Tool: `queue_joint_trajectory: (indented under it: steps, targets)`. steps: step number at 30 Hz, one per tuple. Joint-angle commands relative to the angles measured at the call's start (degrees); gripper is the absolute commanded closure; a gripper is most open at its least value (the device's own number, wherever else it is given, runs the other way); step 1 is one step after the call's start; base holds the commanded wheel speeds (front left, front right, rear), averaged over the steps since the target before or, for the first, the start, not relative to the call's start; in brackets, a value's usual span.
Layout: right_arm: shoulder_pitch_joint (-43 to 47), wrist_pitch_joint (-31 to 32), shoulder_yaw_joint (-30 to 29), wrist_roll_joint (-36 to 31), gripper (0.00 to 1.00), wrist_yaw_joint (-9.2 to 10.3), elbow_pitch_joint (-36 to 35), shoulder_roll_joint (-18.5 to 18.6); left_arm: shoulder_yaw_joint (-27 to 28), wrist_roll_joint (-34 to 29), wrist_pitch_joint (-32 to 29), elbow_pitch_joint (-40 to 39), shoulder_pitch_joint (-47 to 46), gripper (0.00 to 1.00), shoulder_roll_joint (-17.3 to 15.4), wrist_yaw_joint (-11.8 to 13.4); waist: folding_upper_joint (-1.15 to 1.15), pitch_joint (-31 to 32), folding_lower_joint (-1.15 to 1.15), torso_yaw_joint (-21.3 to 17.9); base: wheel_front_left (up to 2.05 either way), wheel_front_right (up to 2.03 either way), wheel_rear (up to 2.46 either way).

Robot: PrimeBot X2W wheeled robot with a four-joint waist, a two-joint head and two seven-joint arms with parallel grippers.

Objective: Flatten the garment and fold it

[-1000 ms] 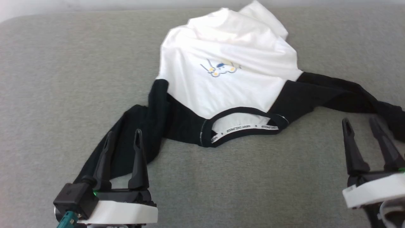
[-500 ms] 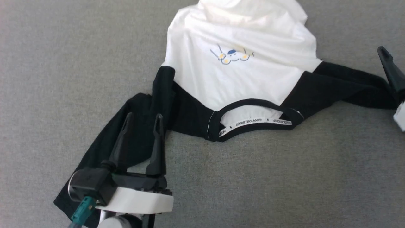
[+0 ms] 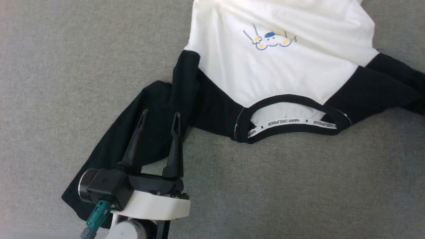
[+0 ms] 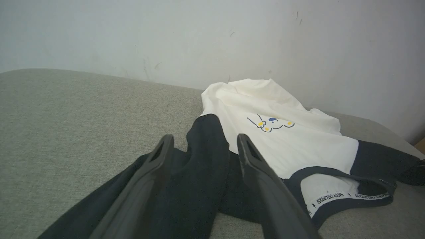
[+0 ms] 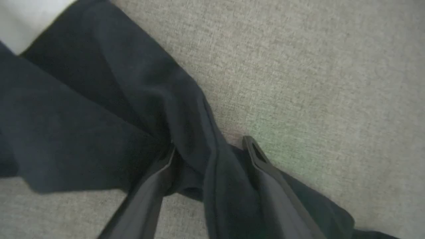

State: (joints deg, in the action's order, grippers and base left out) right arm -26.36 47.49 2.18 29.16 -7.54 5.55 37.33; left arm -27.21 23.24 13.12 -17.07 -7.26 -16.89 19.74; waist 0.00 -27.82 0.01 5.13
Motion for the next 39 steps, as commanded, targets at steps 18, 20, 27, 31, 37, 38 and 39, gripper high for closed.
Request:
queue_joint_trajectory:
  steps: [18, 20, 27, 31, 37, 38, 39]
  targets:
    - [-1.0, 0.6, -7.8, -1.8, 1.0, 0.05, -2.6, 15.0, -1.6, -0.4, 0.4, -0.7, -1.4, 0.0, 1.3, 0.1, 0.0, -2.1, -0.01, 3.2, 0.0, 0.0, 0.0]
    - [-0.5, 0.1, -8.2, -1.9, 1.0, 0.05, -1.4, 18.5, -1.9, -0.3, 0.4, -0.6, -1.5, 0.0, 1.6, -0.1, 0.0, -2.8, -0.01, 4.0, 0.0, 0.0, 0.0]
    - [0.9, -5.0, -5.7, -4.2, 1.0, 0.05, 3.2, 20.0, -2.9, -0.1, 0.7, 0.3, -2.4, 0.0, 2.5, -0.9, 0.0, -4.2, -0.01, 6.1, 0.0, 0.0, 0.0]
    - [0.1, -7.5, -2.8, -5.0, 0.82, 0.05, 5.8, 18.2, -3.3, -0.3, 0.3, 0.8, -3.2, 0.0, 2.4, -1.3, 0.0, -4.1, -0.01, 6.1, 0.0, 0.0, 0.0]
    - [-2.4, -12.1, 0.2, -5.8, 0.0, 0.05, 8.7, 16.3, -3.2, -0.2, -0.3, 1.1, -3.2, 0.0, 1.5, -1.4, 0.0, -0.8, -0.01, 4.1, 0.0, 0.0, 0.0]
    - [-2.8, -13.0, 0.3, -5.6, 0.0, 0.05, 8.8, 15.9, -3.1, -0.1, -0.4, 1.2, -3.1, 0.0, 1.3, -1.4, 0.0, 0.0, -0.01, 3.7, 0.0, 0.0, 0.0]
    - [-3.2, -14.0, -0.1, -5.2, 0.0, 0.05, 8.8, 15.2, -3.0, 0.0, -0.5, 1.3, -2.9, 0.0, 1.1, -1.4, 0.0, 1.0, -0.01, 3.3, 0.0, 0.0, 0.0]
